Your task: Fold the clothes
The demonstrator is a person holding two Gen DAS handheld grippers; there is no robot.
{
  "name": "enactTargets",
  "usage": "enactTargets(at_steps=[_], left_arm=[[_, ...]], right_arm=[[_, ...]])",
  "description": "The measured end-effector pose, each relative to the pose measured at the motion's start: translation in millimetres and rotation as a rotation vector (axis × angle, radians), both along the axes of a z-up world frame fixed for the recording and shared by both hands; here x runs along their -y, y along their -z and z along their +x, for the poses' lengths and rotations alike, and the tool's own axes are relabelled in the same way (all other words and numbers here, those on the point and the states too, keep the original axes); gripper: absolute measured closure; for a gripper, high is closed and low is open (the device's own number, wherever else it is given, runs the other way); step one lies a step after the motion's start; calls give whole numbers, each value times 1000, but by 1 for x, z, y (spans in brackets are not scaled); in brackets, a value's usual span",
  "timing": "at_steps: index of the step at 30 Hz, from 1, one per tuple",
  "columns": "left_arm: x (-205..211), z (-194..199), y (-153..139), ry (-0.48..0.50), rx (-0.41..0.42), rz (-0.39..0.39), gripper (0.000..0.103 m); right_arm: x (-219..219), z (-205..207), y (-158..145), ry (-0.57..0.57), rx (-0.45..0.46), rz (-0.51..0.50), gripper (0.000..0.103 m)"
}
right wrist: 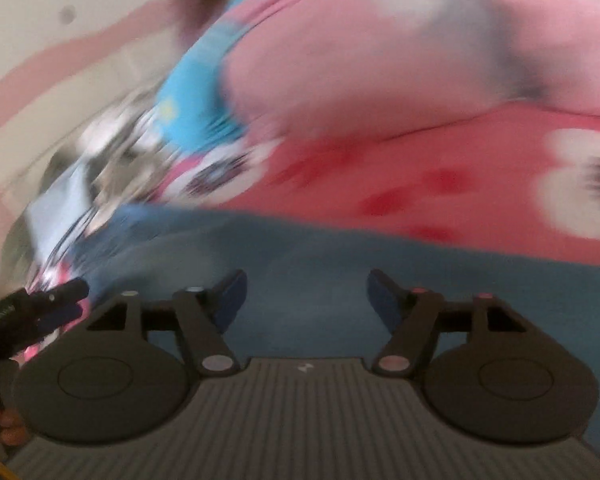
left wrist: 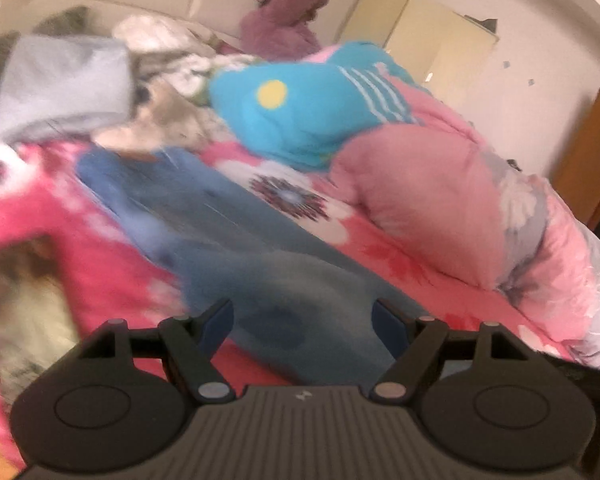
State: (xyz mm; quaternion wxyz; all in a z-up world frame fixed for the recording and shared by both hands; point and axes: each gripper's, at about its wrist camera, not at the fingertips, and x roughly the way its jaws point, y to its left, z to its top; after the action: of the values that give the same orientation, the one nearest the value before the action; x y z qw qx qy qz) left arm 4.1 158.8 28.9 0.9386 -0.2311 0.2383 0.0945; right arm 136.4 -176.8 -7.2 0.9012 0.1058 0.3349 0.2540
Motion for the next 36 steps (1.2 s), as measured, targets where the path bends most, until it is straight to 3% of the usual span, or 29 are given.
enactTargets(at_steps=[1,4,6,8,10,12,17,21,22,23,27,29,31,33,36], left_arm=[[-11,-5,-12,-2,5,14,26],[-47,-19,-53,-8,36,97,26],[-70,-16,-76,-10,15,203,25],[-93,-9,-92,-28,-23,299,26],[-110,3,-97,-50,-75,346,28],[-118,11,-94,-78,-114,330,28],[-97,34,-59,-22,-116,152,41],[-64,66,-30,0,-145,231,53],[-58,74,-23,-2,-162,249,60],[-52,81,-17,-5,-178,267,68],[-41,106,8,-13,-248,300,78],[-40,112,19,-15,-286,311,79],[-41,112,27,-16,-301,309,79],[-41,112,31,-20,-304,313,79],[-40,114,32,-23,-304,316,79]], right_arm=[[-19,4,-1,-34,-9,-11,20],[-67,5,-5,-96,-3,-67,11],[-90,3,-9,-122,29,-111,9],[-102,-2,-7,-136,56,-140,1],[-111,-5,-6,-141,88,-157,1],[-116,-9,-3,-127,123,-180,1],[-126,-15,0,-158,265,-222,1],[-129,-2,-8,-223,287,-143,3],[-131,3,-10,-230,279,-129,7],[-133,10,-10,-227,265,-125,17],[-144,35,1,-239,183,-98,51],[-153,41,19,-270,125,-152,69],[-152,34,31,-305,97,-194,78],[-145,18,38,-343,90,-226,79],[-135,9,26,-394,56,-230,85]])
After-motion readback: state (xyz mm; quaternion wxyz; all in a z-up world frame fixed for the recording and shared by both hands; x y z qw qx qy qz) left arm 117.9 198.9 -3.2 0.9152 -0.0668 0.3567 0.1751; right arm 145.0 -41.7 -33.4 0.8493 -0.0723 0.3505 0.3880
